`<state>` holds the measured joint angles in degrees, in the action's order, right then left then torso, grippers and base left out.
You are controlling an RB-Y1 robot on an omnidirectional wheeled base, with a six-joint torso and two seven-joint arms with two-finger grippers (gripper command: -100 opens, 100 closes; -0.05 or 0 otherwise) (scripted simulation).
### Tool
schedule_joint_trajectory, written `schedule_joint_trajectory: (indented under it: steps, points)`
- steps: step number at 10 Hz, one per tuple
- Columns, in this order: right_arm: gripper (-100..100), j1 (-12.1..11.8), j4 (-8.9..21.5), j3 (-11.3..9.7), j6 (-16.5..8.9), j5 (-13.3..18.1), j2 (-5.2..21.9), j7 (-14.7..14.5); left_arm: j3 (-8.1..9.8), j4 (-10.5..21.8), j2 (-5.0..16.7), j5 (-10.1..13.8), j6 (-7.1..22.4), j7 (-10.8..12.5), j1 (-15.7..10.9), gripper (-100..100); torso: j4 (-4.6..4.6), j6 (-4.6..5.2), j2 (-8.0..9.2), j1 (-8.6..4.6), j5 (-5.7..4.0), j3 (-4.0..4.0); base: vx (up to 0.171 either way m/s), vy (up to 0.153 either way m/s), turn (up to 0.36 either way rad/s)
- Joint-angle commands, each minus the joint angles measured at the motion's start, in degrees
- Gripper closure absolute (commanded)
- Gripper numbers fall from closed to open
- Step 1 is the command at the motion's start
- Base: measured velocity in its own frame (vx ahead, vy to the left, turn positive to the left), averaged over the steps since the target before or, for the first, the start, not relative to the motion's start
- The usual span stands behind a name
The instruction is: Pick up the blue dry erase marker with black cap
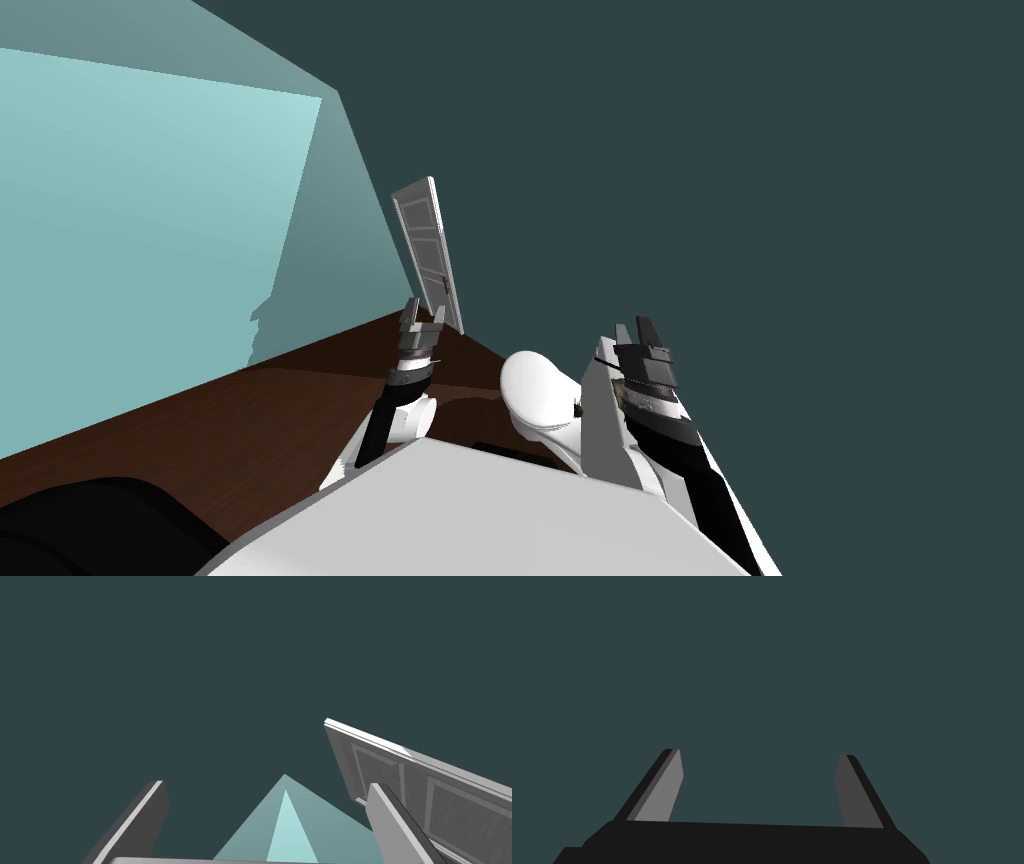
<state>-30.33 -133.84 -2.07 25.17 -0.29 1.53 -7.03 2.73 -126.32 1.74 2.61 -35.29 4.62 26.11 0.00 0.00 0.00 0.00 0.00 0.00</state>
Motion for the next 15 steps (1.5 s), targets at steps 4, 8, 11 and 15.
schedule_joint_trajectory:
  steps: [4,8,11,15]
  points:
    - [-100,0.37,4.03,0.52,-0.85,2.13,5.92,-2.34,0.0,0.0,0.0,0.0,0.0,0.0,0.0,0,0.01,-0.01,0.05,0.1,0.02,0.03,-0.014,0.029,0.029]
    - [-100,0.83,9.13,1.25,-1.96,4.71,11.21,-5.48,0.0,0.0,0.0,0.0,0.0,0.0,0.0,0,0.02,0.0,0.1,0.12,0.03,0.06,-0.03,0.047,0.034]
    - [-100,1.21,13.31,1.87,-2.88,6.75,15.0,-8.14,0.0,0.0,0.0,0.0,0.0,0.0,0.0,0,0.02,-0.01,0.08,0.14,0.03,0.05,-0.027,0.053,0.043]
    - [-100,1.81,20.03,2.94,-4.42,10.15,21.1,-12.75,-0.01,0.0,-0.01,0.0,0.0,0.0,-0.01,0,0.03,0.0,0.14,0.22,0.05,0.08,-0.04,0.074,0.049]
